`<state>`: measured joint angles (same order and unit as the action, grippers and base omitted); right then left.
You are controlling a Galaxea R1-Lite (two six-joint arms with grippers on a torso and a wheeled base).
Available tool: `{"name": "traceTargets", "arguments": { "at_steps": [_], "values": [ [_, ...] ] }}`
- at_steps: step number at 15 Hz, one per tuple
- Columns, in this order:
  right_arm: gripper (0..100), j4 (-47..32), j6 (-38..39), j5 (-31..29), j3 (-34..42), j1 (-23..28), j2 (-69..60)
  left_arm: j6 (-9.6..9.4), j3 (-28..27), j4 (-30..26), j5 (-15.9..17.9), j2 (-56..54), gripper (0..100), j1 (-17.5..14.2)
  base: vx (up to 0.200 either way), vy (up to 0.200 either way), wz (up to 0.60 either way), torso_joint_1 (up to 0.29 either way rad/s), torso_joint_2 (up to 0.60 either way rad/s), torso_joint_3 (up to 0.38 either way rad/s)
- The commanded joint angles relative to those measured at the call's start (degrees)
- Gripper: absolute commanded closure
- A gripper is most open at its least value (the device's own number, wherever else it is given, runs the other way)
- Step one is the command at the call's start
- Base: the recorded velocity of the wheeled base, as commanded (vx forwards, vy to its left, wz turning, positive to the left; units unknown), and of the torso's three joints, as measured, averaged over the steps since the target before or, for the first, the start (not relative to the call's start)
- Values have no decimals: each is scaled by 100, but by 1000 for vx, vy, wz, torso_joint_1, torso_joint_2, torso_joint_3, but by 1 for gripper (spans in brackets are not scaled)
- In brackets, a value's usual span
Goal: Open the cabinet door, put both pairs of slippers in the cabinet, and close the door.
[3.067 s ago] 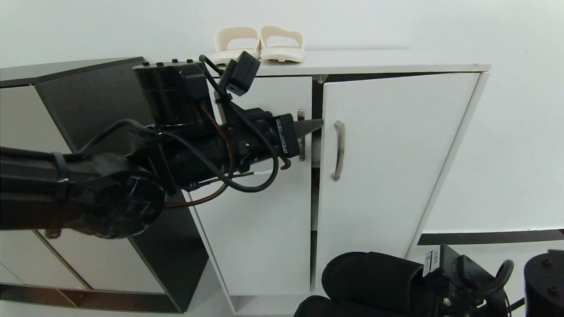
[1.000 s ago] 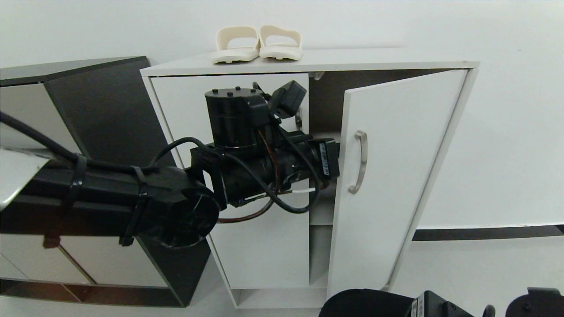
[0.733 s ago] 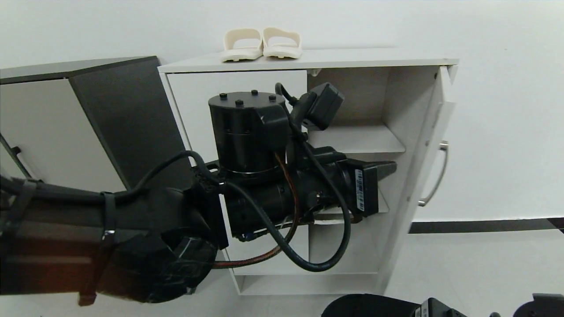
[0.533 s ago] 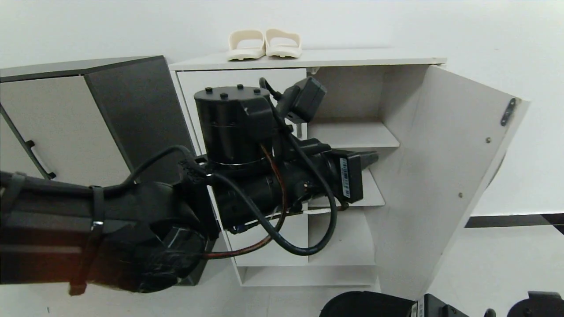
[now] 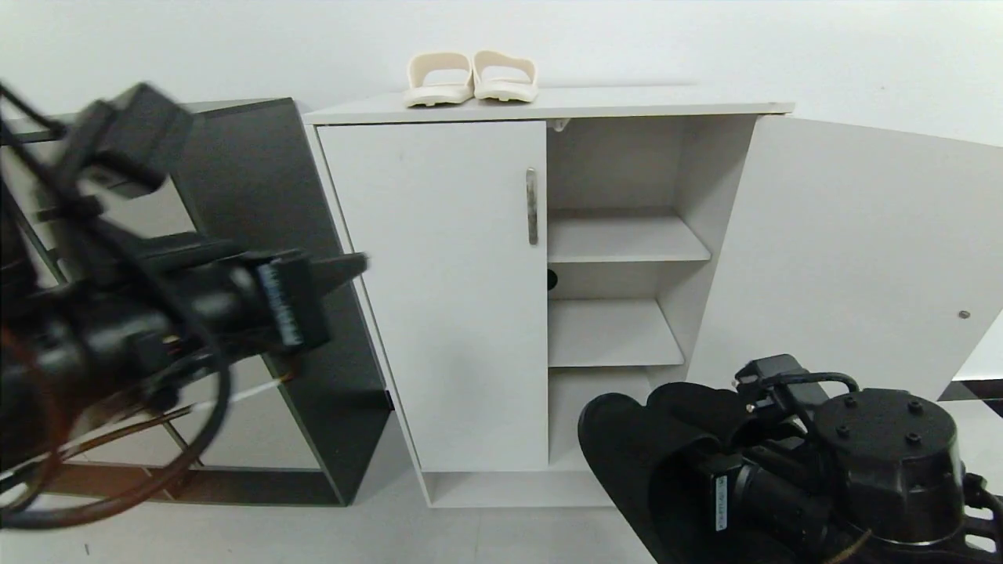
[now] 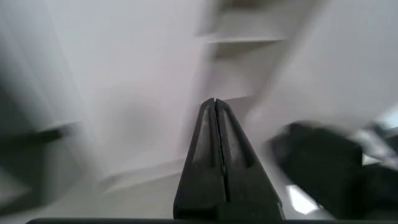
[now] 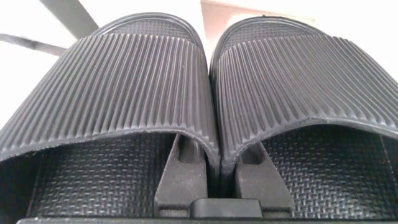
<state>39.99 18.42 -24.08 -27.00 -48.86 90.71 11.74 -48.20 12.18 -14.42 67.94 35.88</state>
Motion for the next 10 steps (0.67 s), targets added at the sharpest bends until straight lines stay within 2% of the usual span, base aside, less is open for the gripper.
{"name": "traceTargets", "arguments": {
  "at_steps": [1, 2, 4, 5, 6, 7, 8, 9, 10],
  "values": [
    [100, -8, 4, -36, -103, 96, 254, -787, 2157, -954, -1555, -3225, 100, -1724, 0, 0, 0, 0, 0, 0],
    [100, -8, 4, -36, -60, 96, 281, -840, 2684, -954, -1704, -3973, 100, -2234, 0, 0, 0, 0, 0, 0],
    [100, -8, -5, -36, -33, 96, 281, -866, 3730, -972, -1704, -5018, 100, -3210, 0, 0, 0, 0, 0, 0],
    [100, -8, -14, -36, -33, 96, 281, -972, 4214, -972, -1652, -5475, 100, -3596, 0, 0, 0, 0, 0, 0],
    [100, -8, -14, -36, -24, 96, 281, -1156, 4618, -972, -1388, -5880, 100, -3772, 0, 0, 0, 0, 0, 0],
    [100, -8, -31, -45, -24, 87, 281, -1306, 4803, -1033, -966, -6337, 100, -3781, 0, 0, 0, 0, 0, 0],
    [100, -8, -31, -36, 2, 61, 272, -1323, 4785, -1051, -632, -6521, 100, -3755, 0, 0, 0, 0, 0, 0],
    [100, 1, -31, -27, 20, 43, 272, -1385, 4785, -1042, -448, -6627, 100, -3658, 0, 0, 0, 0, 0, 0],
    [100, 1, -31, -18, 20, 26, 289, -1482, 4794, -1024, 115, -6680, 100, -3544, 0, 0, 0, 0, 0, 0]
  ]
}}
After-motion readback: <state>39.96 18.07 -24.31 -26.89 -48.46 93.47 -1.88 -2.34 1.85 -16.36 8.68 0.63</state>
